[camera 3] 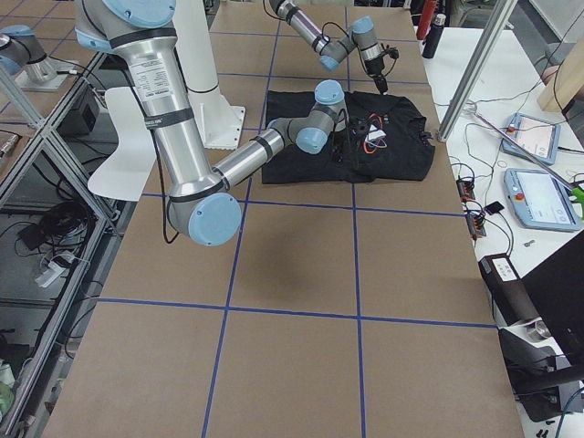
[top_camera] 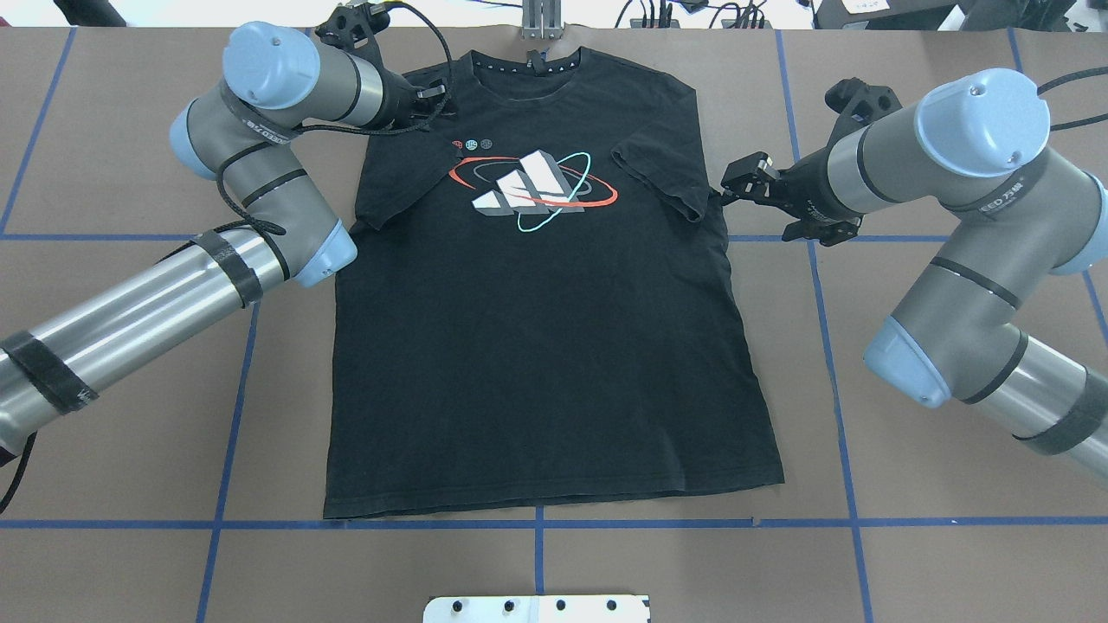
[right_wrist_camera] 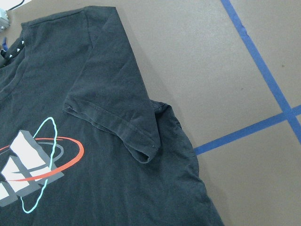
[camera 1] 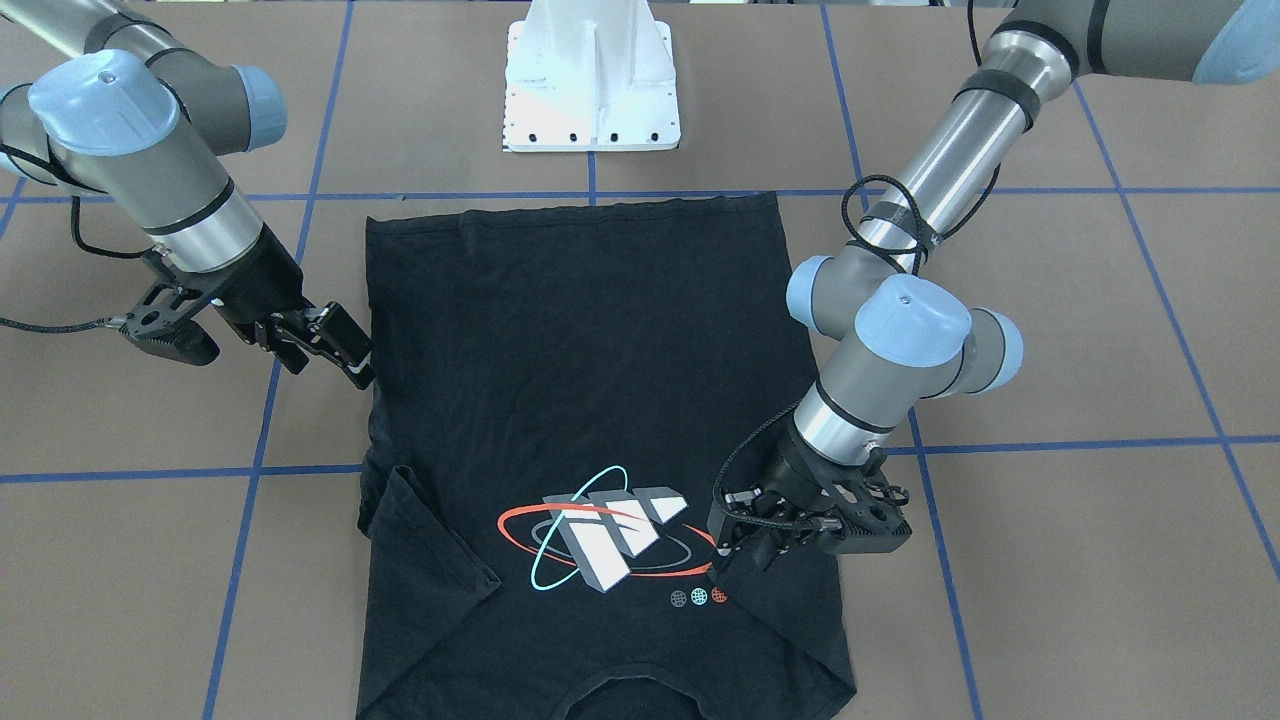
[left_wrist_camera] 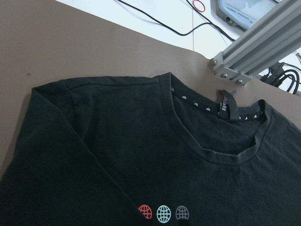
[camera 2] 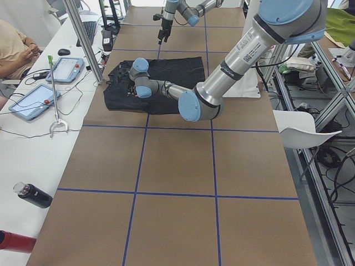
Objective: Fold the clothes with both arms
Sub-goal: 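Lower the left gripper onto the shoulder nearest it, then move the right gripper to the hem corner nearest the robot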
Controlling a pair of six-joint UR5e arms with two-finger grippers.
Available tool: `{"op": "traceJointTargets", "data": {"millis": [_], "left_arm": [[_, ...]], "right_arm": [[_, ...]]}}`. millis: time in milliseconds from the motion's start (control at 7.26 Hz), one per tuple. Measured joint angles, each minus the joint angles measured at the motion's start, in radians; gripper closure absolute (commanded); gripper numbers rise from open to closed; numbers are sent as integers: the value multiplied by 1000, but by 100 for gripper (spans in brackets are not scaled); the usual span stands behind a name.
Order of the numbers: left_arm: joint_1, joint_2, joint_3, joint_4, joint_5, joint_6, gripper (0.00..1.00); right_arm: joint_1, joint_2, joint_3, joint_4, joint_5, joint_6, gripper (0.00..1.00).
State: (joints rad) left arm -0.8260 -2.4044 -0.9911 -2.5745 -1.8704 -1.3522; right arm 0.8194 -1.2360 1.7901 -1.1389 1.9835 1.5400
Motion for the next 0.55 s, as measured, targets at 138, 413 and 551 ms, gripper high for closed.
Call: {"op": "traceJointTargets", "data": {"millis": [138,413,551], "left_arm": [[5,31,-67,3,-3,-11,0],[21,127,-231,6,-7,-55,0],[25,169,-294,7,-7,-65,0]], "right_arm": [[-12,-23,23,0,-1,57,0],[-96,-142,127,1,-39,156,1],[-154,-227,187,2,-58,201,3]]}}
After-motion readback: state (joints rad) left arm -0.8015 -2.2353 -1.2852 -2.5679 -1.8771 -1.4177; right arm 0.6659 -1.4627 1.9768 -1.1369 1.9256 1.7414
